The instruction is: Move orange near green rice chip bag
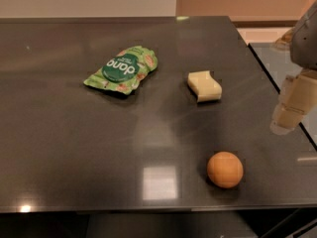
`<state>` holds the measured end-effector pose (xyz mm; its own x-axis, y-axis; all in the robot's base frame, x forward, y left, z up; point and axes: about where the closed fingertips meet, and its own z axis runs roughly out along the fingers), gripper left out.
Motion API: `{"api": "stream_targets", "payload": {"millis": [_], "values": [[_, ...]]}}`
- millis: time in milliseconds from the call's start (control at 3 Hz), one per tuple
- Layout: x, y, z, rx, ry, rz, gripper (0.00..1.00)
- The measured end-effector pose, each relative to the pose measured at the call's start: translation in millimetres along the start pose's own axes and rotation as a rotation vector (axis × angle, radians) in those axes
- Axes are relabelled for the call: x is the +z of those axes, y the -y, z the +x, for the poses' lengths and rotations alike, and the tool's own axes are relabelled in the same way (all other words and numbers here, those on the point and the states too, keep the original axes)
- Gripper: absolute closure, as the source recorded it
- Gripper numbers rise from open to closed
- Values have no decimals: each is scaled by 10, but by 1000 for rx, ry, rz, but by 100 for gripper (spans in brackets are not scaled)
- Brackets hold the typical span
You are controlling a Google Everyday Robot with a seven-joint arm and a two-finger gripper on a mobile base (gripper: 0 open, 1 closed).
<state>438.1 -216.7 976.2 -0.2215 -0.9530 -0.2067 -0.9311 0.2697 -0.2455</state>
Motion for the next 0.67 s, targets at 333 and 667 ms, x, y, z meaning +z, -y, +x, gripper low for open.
{"api": "stream_targets", "payload": {"millis": [333, 667], "values": [[0, 0, 0, 0, 0, 0, 0], [7, -25, -18, -15, 12, 3, 0]]}}
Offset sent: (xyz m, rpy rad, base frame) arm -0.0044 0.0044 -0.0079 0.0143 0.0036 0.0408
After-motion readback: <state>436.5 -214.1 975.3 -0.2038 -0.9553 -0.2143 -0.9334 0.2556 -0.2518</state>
